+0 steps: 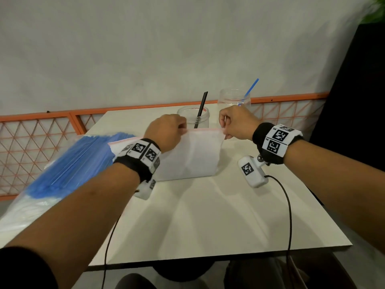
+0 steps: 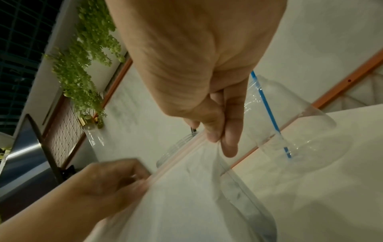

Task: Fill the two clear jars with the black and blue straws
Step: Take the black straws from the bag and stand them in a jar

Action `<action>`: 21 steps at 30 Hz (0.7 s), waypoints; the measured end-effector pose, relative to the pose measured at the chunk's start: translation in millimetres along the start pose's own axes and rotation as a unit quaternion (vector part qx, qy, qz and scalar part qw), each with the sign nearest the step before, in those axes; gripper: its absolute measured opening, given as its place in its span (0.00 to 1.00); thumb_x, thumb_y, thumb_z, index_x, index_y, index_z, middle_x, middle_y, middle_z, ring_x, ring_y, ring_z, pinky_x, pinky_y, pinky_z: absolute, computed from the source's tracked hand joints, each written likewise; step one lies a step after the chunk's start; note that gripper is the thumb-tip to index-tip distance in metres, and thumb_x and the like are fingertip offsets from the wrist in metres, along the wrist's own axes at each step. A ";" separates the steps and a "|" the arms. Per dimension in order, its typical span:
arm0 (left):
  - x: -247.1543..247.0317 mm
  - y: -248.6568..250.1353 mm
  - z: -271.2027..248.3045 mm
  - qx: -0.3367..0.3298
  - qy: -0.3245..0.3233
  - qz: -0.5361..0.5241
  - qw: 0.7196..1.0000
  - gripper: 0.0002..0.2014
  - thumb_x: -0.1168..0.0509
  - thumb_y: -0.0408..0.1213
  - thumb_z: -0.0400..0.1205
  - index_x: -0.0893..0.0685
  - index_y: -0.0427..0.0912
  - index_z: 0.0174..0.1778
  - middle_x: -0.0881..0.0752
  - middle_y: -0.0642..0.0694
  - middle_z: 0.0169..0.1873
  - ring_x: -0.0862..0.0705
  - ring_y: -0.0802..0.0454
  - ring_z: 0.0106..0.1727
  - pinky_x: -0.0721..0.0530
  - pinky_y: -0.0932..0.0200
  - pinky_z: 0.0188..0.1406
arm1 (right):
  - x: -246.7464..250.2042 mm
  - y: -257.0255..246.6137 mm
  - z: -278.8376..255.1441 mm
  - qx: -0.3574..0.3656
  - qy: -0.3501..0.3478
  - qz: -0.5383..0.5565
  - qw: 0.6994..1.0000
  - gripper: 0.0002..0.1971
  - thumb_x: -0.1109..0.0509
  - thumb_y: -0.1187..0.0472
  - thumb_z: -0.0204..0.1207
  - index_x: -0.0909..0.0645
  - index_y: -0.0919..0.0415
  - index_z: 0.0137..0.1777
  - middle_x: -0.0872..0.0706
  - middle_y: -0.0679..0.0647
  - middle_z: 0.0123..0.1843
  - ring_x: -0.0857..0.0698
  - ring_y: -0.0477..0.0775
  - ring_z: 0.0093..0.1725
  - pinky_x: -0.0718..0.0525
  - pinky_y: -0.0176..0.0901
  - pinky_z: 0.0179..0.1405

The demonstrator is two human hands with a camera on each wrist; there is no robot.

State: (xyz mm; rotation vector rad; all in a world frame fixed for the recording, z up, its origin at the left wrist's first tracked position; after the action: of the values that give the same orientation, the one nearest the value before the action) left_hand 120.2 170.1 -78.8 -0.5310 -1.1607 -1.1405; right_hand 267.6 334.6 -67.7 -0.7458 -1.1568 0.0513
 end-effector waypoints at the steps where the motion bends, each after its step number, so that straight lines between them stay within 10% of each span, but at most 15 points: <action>1: 6.5 -16.2 -4.8 0.013 -0.001 0.011 1.000 0.05 0.35 0.39 0.83 0.16 0.47 0.42 0.13 0.48 0.46 0.18 0.44 0.46 0.19 0.50 0.47 | -0.4 1.5 0.2 0.002 0.002 -0.015 1.000 0.13 0.34 0.79 0.69 0.23 0.59 0.34 0.17 0.52 0.32 0.10 0.50 0.29 0.11 0.49 0.37; 4: 26.8 -64.9 -25.0 0.057 0.000 0.040 0.998 0.05 0.34 0.39 0.83 0.18 0.49 0.40 0.14 0.47 0.45 0.18 0.42 0.47 0.19 0.48 0.49 | -1.0 6.3 0.9 0.001 0.010 -0.046 0.999 0.12 0.34 0.78 0.68 0.21 0.59 0.34 0.19 0.47 0.32 0.14 0.45 0.25 0.16 0.37 0.26; 11: 55.7 -126.6 -57.4 0.159 -0.008 0.112 0.981 0.05 0.38 0.35 0.84 0.20 0.44 0.42 0.14 0.39 0.42 0.17 0.39 0.42 0.21 0.50 0.39 | -8.3 8.7 2.5 -0.007 -0.015 -0.042 0.999 0.15 0.36 0.77 0.70 0.20 0.54 0.38 0.21 0.46 0.36 0.10 0.51 0.30 0.11 0.46 0.34; 16: 27.0 -47.9 -38.1 -0.028 -0.002 0.055 0.998 0.14 0.30 0.41 0.81 0.15 0.44 0.61 0.18 0.43 0.62 0.20 0.40 0.63 0.21 0.44 0.63 | -9.7 0.8 2.6 0.035 -0.027 -0.067 0.997 0.13 0.30 0.72 0.67 0.19 0.51 0.39 0.21 0.47 0.38 0.20 0.49 0.37 0.24 0.39 0.33; 21: -9.6 19.6 -21.3 -0.101 -0.056 0.057 0.992 0.19 0.28 0.45 0.79 0.15 0.48 0.66 0.19 0.48 0.60 0.22 0.45 0.61 0.22 0.48 0.58 | -11.3 -7.0 -2.1 0.089 -0.037 -0.059 0.994 0.14 0.31 0.74 0.66 0.17 0.52 0.40 0.16 0.52 0.42 0.18 0.55 0.44 0.18 0.47 0.45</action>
State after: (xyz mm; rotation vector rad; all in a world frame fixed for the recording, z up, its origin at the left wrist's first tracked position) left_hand 147.4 164.1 -91.2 -0.8166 -1.1013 -1.1483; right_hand 262.2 323.6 -73.4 -0.5202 -1.2476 0.0838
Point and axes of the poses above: each hand's wrist, its own z-axis towards the middle knuckle, its own x-axis out of the back of the hand, y = z × x, the point moved 2 cm from there along z, towards the middle knuckle
